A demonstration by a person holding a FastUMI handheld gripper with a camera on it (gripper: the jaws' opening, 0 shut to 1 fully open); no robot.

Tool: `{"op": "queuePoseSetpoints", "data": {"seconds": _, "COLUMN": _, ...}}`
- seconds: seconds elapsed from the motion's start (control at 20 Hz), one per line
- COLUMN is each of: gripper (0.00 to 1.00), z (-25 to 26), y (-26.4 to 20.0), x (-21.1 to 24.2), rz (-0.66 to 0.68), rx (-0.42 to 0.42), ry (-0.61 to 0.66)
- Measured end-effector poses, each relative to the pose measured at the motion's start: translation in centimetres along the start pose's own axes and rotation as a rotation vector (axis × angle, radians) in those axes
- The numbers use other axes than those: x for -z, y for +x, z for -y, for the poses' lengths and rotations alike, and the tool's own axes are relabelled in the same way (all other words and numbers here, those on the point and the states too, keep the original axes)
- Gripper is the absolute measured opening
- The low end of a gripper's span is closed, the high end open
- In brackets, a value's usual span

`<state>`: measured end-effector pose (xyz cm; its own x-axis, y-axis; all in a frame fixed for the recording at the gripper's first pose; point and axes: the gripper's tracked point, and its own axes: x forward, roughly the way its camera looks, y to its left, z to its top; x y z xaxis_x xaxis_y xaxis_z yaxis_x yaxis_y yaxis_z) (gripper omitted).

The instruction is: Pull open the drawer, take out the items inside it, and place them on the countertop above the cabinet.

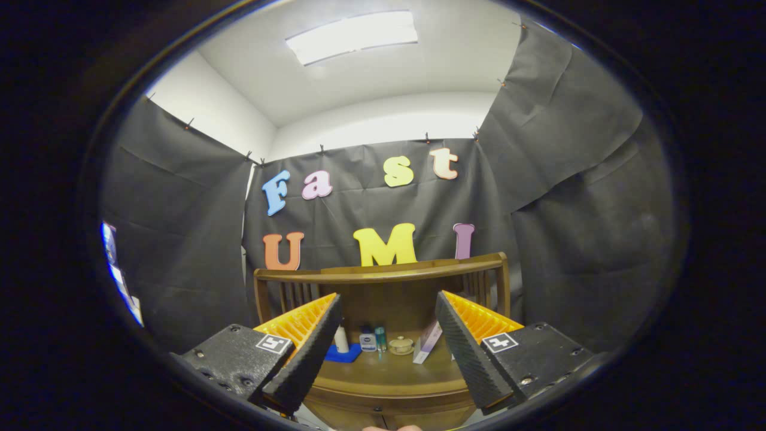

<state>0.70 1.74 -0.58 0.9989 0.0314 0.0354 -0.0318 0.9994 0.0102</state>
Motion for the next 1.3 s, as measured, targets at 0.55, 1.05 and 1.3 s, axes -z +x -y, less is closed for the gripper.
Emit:
{"op": "queuePoseSetpoints", "data": {"seconds": 0.55, "gripper": 1.00, "z": -1.4, "y": 2.6, "x": 14.4, "rz": -0.130, "rx": -0.054, "ry": -0.001}}
{"op": "queuePoseSetpoints", "data": {"seconds": 1.05, "gripper": 0.96, "z": -2.3, "y": 4.5, "x": 30.4, "rz": -0.320, "rx": -0.048, "ry": 0.000}}
{"op": "queuePoseSetpoints", "data": {"seconds": 1.3, "gripper": 0.91, "z": -2.1, "y": 5.2, "x": 37.3, "rz": -0.412, "rx": -0.033, "ry": -0.028}}
